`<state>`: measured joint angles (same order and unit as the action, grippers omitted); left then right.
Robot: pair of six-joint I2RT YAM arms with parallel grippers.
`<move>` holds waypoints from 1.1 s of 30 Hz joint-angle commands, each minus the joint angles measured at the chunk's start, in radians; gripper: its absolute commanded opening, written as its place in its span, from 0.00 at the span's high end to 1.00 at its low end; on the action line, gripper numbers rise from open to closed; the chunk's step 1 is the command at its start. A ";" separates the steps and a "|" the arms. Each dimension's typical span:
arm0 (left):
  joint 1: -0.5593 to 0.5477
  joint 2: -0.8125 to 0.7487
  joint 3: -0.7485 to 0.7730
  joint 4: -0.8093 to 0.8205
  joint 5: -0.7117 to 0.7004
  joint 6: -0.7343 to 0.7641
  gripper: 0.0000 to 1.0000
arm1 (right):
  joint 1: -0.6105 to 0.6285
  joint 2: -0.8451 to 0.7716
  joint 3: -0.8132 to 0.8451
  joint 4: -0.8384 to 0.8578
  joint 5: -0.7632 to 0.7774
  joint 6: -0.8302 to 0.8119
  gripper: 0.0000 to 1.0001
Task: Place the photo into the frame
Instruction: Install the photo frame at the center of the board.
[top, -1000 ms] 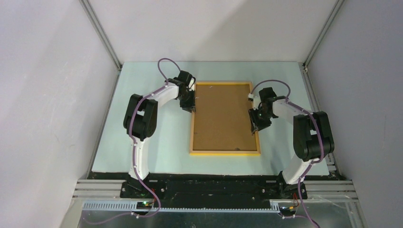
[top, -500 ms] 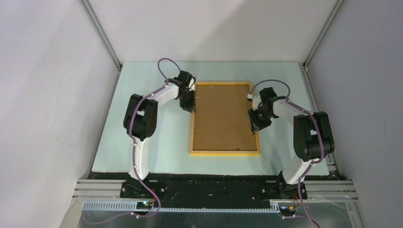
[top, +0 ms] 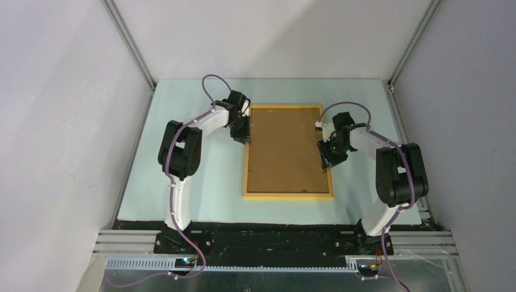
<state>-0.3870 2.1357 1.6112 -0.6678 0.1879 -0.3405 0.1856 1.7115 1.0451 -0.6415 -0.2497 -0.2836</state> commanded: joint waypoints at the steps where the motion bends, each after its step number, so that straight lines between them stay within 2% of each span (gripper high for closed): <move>1: -0.022 0.011 -0.019 0.000 0.027 0.002 1.00 | 0.005 -0.004 -0.019 -0.043 -0.026 -0.046 0.59; 23: -0.013 0.007 -0.022 -0.001 0.027 0.004 1.00 | -0.009 0.020 -0.018 -0.058 -0.042 -0.129 0.56; 33: -0.013 -0.002 -0.029 -0.001 0.029 0.008 1.00 | -0.061 -0.010 0.000 -0.008 -0.047 -0.050 0.44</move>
<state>-0.3866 2.1357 1.6108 -0.6678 0.1883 -0.3401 0.1474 1.7115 1.0412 -0.6472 -0.2844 -0.3668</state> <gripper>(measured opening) 0.241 0.540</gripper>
